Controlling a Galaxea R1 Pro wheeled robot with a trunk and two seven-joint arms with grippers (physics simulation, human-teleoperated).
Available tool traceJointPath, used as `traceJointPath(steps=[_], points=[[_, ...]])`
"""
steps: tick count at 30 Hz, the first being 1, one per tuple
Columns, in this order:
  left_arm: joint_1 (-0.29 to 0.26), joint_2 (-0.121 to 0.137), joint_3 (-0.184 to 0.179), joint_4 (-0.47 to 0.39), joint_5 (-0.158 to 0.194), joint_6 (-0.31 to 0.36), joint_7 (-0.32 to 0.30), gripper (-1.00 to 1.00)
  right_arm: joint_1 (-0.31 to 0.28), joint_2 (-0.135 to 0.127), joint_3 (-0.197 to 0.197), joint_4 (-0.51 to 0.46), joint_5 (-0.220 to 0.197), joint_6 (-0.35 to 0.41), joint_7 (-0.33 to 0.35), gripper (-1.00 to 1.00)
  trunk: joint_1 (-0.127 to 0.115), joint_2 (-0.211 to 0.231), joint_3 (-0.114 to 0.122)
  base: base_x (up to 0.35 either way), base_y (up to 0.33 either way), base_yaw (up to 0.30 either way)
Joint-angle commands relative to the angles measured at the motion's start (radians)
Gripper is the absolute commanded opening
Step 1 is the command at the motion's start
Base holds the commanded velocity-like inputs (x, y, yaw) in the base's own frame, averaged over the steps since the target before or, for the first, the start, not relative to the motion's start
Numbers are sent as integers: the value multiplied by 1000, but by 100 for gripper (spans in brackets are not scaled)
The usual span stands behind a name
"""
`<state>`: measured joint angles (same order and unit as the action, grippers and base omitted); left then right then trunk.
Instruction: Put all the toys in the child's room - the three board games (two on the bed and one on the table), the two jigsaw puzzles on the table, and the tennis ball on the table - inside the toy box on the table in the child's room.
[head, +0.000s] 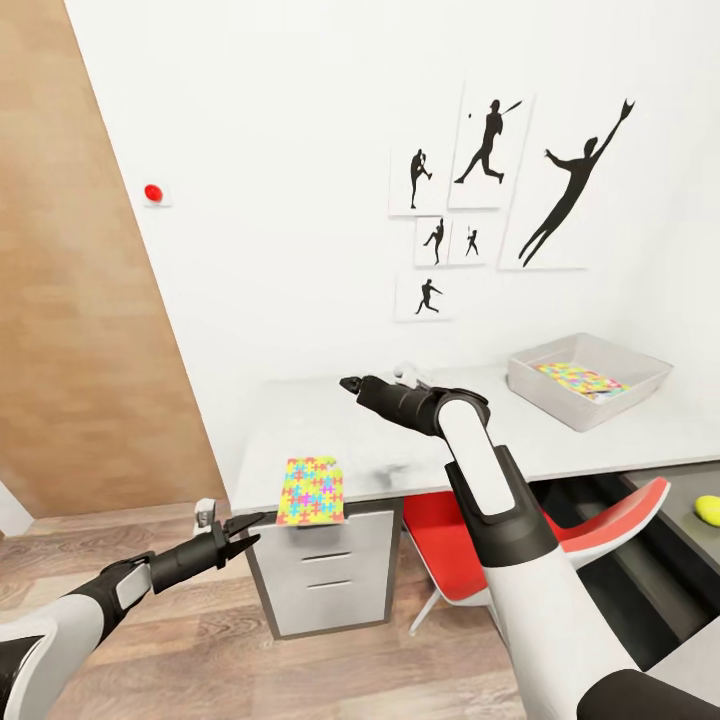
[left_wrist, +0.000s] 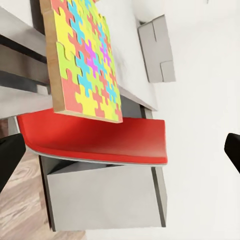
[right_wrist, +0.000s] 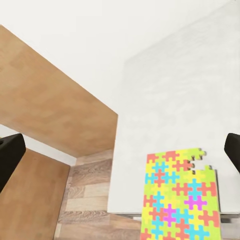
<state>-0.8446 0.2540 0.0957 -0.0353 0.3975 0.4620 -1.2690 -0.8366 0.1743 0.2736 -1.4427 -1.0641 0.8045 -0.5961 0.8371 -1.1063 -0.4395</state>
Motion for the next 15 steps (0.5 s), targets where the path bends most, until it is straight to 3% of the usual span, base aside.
traceJointPath(steps=[1, 4, 15], points=[[-1, -1, 8, 0, -6, 10, -3, 100, -1, 0, 0, -3, -10, 1, -10, 100, 0, -1, -1, 0, 0, 0], [-1, -2, 11, 0, -6, 10, -3, 100, -1, 0, 1, -6, -10, 1, -10, 100, 0, -1, -1, 0, 0, 0], [-1, -3, 42, 0, -7, 11, -1, 100, -1, 0, 0, -34, -11, 2, -10, 100, 42, -78, -36, 0, 0, 0]])
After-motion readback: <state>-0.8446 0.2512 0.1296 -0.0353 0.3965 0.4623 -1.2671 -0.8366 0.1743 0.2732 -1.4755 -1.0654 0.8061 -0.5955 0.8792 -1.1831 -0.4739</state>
